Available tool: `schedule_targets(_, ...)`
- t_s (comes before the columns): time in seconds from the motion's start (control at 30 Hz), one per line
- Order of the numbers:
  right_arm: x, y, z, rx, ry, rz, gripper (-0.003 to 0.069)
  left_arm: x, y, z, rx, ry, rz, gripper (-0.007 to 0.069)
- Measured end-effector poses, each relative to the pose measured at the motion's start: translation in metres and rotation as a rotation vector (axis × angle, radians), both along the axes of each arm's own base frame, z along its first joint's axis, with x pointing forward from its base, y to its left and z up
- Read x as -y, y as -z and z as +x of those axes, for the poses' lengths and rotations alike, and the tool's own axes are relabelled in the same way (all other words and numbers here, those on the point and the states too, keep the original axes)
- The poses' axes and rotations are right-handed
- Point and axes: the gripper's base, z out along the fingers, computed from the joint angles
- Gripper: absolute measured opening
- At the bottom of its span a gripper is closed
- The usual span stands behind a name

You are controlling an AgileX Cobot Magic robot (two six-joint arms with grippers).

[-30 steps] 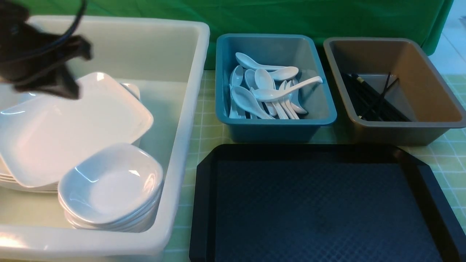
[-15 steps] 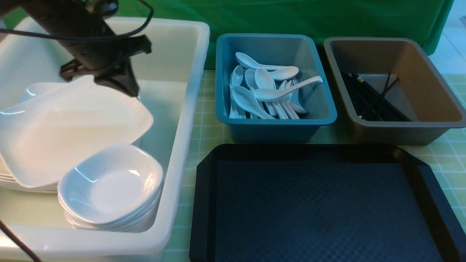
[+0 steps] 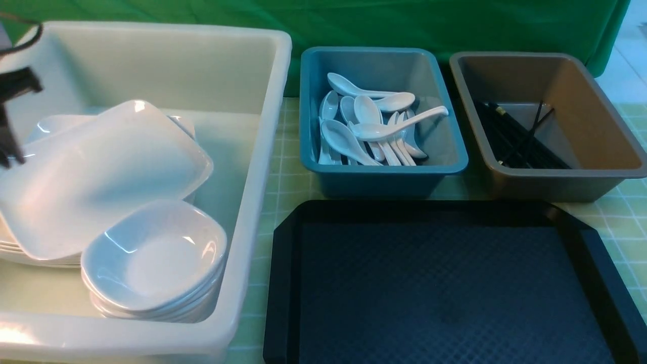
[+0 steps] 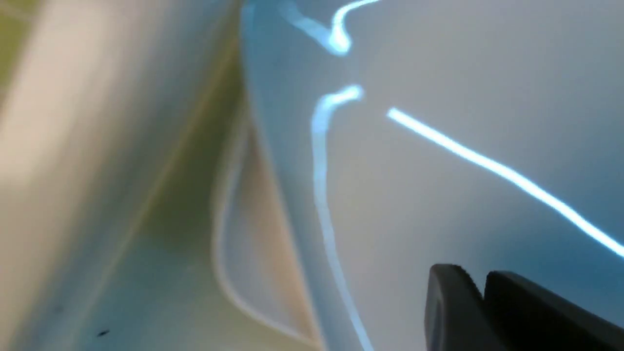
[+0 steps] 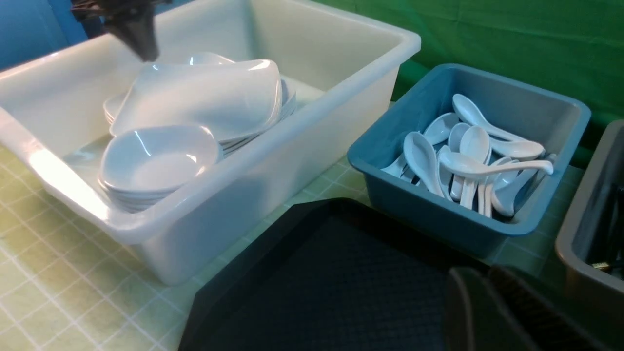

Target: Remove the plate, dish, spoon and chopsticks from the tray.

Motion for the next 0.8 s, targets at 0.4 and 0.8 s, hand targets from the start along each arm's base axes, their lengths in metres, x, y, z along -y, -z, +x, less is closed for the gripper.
schedule_targets(0.4,0.0,0.0,0.0,0.006,0.003,-0.003,0.0043,0.002,0.04,-0.022,-0.157,-0.039,-0.033,0.0267)
schedule_targets(0.8,0.0,-0.002,0.001,0.02,0.002,0.007,0.0043,-0.008,0.044,-0.021,-0.16,-0.055,0.063,0.0267)
